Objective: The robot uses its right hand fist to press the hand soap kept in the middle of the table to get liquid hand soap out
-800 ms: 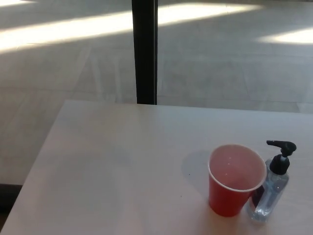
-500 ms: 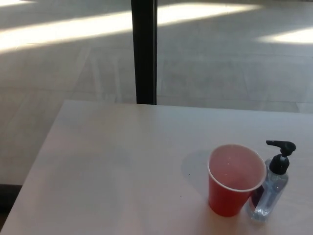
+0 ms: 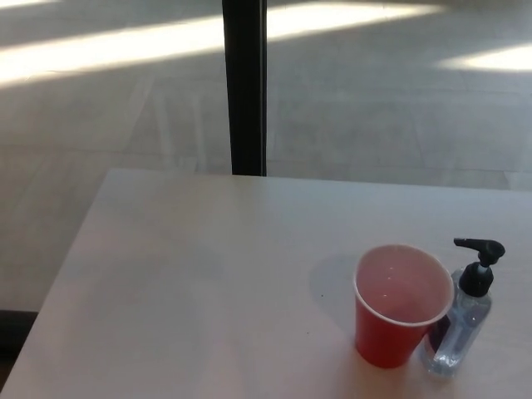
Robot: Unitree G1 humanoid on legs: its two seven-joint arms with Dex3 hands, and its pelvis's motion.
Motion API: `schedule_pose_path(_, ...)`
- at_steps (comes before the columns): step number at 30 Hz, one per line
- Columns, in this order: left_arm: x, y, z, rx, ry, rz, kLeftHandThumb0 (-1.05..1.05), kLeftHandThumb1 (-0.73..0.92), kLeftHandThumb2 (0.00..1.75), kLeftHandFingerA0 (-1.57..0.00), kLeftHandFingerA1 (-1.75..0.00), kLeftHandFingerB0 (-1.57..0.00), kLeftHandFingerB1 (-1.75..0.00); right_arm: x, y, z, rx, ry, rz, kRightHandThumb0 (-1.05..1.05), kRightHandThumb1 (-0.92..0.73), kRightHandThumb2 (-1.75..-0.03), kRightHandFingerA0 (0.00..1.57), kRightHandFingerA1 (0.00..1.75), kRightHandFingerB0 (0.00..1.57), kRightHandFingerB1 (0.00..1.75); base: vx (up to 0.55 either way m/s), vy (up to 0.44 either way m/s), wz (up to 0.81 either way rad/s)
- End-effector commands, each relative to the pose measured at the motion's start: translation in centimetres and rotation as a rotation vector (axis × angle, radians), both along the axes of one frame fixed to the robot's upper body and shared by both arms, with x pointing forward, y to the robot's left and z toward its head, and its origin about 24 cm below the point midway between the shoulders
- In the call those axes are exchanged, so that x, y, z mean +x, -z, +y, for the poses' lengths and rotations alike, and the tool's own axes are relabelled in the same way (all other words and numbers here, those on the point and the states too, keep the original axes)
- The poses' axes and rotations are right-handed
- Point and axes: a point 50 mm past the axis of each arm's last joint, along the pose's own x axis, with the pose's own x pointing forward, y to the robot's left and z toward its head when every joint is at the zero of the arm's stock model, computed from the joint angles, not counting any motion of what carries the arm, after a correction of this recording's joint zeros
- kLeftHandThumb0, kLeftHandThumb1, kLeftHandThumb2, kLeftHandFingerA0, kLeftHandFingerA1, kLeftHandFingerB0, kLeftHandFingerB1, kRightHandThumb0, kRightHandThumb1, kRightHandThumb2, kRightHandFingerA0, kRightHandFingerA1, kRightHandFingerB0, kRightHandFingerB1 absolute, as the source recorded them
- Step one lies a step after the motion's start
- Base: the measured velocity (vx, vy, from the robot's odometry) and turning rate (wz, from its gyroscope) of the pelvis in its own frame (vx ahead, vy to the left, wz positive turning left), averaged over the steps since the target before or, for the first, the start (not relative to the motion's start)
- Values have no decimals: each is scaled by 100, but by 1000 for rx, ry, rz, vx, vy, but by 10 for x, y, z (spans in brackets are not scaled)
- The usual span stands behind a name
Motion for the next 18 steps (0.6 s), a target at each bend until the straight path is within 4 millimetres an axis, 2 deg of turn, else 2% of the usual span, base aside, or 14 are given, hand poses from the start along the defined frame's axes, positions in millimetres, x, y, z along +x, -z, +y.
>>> schedule_pose_path(1, -3, -6, 8, 27, -32, 5, 12, 37, 98, -87, -103, -70, -88, 41, -108, 13, -249, -249, -289, -38, -59, -87, 107, 174, 96, 92, 0, 0, 0)
schedule_pose_path(4, -3, -6, 8, 25, -39, 4, 13, 38, 97, -86, -103, -70, -88, 56, -142, 28, -325, -400, -270, -35, -54, -93, 105, 175, 95, 101, 0, 0, 0)
schedule_pose_path(5, -3, -6, 8, 25, -39, 5, 13, 38, 97, -86, -103, -70, -88, 56, -143, 30, -326, -406, -268, -35, -54, -93, 105, 175, 95, 101, 0, 0, 0)
schedule_pose_path(6, -3, -6, 8, 24, -36, 3, 13, 37, 96, -86, -103, -71, -89, 64, -158, 42, -394, -486, -262, -31, -60, -95, 102, 175, 82, 110, 0, 0, 0)
schedule_pose_path(7, -3, -6, 8, 26, -40, 6, 11, 39, 96, -87, -103, -71, -88, 68, -165, 52, -416, -538, -271, -28, -59, -98, 101, 175, 80, 119, 0, 0, 0)
schedule_pose_path(9, -2, -5, 7, 19, -64, -17, 13, 37, 99, -91, -107, -72, -90, 78, -176, 74, -421, -653, -308, -23, -61, -94, 99, 175, 81, 113, 0, 0, 0)
schedule_pose_path(11, -2, -5, 7, 21, -62, -16, 13, 37, 99, -91, -107, -72, -90, 78, -177, 77, -415, -667, -312, -23, -61, -94, 99, 175, 81, 113, 0, 0, 0)
schedule_pose_path(13, -2, -5, 7, 25, -42, 3, 12, 37, 98, -89, -104, -73, -90, 84, -179, 96, -421, -794, -330, -23, -60, -94, 95, 175, 78, 115, 0, 0, 0)
schedule_pose_path(14, -2, -5, 8, 21, -53, -9, 13, 37, 99, -90, -106, -72, -90, 86, -180, 109, -408, -862, -337, -21, -58, -98, 96, 175, 82, 111, 0, 0, 0)
schedule_pose_path(15, -2, -5, 8, 20, -54, -10, 13, 37, 99, -90, -106, -72, -90, 86, -181, 110, -404, -867, -337, -21, -58, -98, 96, 175, 82, 111, 0, 0, 0)
schedule_pose_path(16, -2, -6, 8, 21, -56, -14, 12, 36, 99, -92, -107, -74, -91, 87, -179, 116, -399, -898, -332, -9, -73, -95, 92, 175, 73, 112, 0, 0, 0)
schedule_pose_path(17, -1, -6, 8, 22, -58, -20, 13, 35, 99, -92, -107, -74, -91, 90, -175, 126, -388, -973, -325, -9, -84, -86, 86, 175, 61, 117, 0, 0, 0)
schedule_pose_path(18, -1, -6, 8, 22, -49, -16, 14, 37, 98, -88, -103, -72, -89, 93, -168, 133, -368, -1043, -322, -15, -74, -84, 86, 175, 79, 97, 0, 0, 0)
